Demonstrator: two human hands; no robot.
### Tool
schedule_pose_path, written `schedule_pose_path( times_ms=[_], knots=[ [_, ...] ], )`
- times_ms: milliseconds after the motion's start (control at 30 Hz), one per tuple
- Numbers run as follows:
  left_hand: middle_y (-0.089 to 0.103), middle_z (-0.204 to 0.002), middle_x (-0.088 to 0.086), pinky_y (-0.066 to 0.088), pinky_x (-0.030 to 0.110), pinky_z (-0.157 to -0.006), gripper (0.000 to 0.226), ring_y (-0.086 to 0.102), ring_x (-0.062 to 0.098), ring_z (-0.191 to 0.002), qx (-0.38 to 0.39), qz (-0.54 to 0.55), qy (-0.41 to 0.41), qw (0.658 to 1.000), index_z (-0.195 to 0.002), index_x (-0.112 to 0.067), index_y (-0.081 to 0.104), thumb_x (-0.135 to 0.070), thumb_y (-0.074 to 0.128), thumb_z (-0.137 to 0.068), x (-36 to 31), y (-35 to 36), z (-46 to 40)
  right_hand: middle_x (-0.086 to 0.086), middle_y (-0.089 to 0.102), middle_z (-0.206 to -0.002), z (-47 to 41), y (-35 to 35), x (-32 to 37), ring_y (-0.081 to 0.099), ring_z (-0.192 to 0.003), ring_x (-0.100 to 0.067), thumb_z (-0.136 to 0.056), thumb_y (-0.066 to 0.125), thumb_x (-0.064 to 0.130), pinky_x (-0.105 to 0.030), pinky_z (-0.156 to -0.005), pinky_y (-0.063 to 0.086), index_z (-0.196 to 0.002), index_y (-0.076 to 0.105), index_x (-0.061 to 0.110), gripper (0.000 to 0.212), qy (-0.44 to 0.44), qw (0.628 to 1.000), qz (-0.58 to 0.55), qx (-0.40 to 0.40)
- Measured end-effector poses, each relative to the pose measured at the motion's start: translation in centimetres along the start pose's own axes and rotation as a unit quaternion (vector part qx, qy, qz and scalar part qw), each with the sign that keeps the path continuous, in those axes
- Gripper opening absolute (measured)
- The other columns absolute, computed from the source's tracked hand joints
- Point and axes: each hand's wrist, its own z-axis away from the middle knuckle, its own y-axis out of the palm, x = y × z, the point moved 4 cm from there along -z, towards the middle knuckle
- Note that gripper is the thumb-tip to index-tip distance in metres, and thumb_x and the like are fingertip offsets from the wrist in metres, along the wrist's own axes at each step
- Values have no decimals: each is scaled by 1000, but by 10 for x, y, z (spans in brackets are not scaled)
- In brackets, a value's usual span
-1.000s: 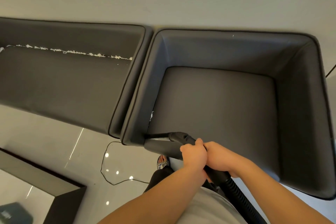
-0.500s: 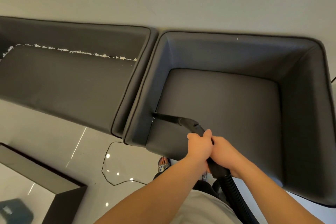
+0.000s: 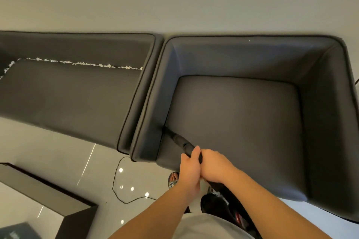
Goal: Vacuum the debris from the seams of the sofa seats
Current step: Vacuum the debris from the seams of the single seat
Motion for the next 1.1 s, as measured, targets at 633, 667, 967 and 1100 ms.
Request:
schedule_pose_path(
  times_ms=[633,667,967,1100],
  knots=[
    [62,-91,13,53,36,-72,35,62,25,-81,-67,-101,-70,990,-119,2,50,-30,45,-106,19,14,50,-6,70,-66,39,12,-29,64,-54,-19,-92,55,13,-32,-53,51,-86,64,14,11,-5,990,-99,99],
    [62,-91,12,54,36,-75,33,62,24,-81,-70,-96,-76,990,-118,0,51,-30,44,-107,23,11,52,-5,70,-66,42,16,-29,64,-53,-18,-93,55,13,-31,-53,51,-86,64,17,12,-6,989,-99,106],
    [63,-108,10,56,50,-95,24,63,26,-100,-12,-107,-93,990,-117,-12,44,-32,49,-104,46,-12,60,1,74,-86,49,60,-36,71,-76,-14,-96,57,23,-26,-62,54,-109,62,23,14,20,999,-25,29],
    [63,-114,10,55,42,-87,30,64,25,-103,14,-89,-46,995,-122,-10,45,-30,54,-102,35,-25,64,-3,74,-78,65,63,-15,70,-66,-15,-97,56,19,-32,-65,57,-100,62,21,7,22,996,-78,-24]
  ],
)
